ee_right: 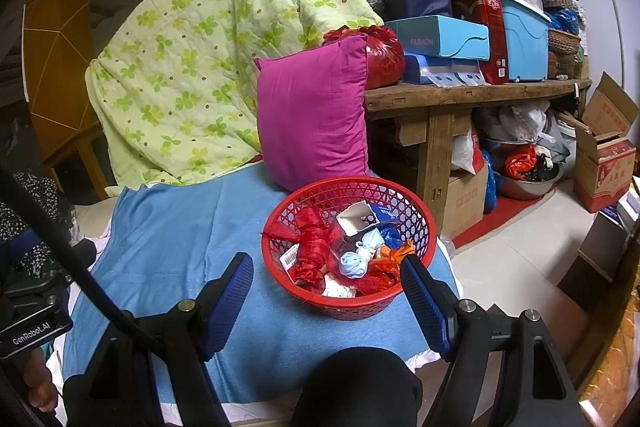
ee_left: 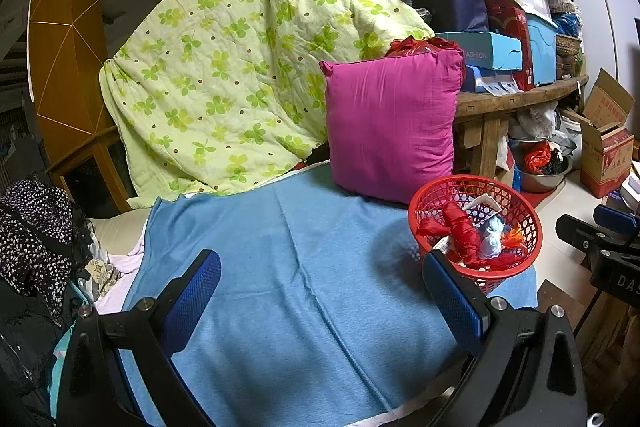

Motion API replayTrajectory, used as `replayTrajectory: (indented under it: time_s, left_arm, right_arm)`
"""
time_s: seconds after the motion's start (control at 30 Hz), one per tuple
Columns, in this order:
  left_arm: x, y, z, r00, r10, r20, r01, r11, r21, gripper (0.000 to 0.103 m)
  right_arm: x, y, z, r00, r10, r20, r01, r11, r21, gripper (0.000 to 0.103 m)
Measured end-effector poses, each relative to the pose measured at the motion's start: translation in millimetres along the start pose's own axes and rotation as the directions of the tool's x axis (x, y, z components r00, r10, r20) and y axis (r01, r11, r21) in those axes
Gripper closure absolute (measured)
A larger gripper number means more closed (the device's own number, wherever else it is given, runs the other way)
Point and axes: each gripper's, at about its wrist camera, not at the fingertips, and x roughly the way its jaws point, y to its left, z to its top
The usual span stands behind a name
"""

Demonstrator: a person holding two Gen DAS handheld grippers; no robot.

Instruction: Collect trash

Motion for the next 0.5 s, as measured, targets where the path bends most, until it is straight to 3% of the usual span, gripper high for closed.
replayTrajectory:
  time_s: [0.5]
  left_arm:
    - [1.5,0.4,-1.5,1.0,0.001,-0.003,-0.001,1.0,0.002,0.002]
  right_arm:
    - [4.8,0.0,1.1,1.0,0.003,-0.005,-0.003,1.0,-0.001,0.024]
